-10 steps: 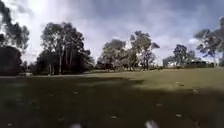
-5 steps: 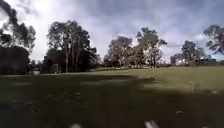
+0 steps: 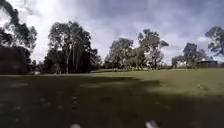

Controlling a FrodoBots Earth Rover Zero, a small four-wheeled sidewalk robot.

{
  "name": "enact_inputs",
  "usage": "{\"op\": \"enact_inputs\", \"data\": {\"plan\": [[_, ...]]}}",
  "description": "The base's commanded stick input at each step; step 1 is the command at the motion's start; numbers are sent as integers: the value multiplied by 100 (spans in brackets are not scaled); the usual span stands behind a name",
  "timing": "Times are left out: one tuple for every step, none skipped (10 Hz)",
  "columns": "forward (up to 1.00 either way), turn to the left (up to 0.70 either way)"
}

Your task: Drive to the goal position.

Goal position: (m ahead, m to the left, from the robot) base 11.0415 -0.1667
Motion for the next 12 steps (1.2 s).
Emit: {"op": "enact_inputs", "data": {"plan": [[70,0],[70,0],[70,0],[70,0],[70,1],[70,2],[70,2],[70,9],[70,24],[70,35],[70,35],[70,2]]}}
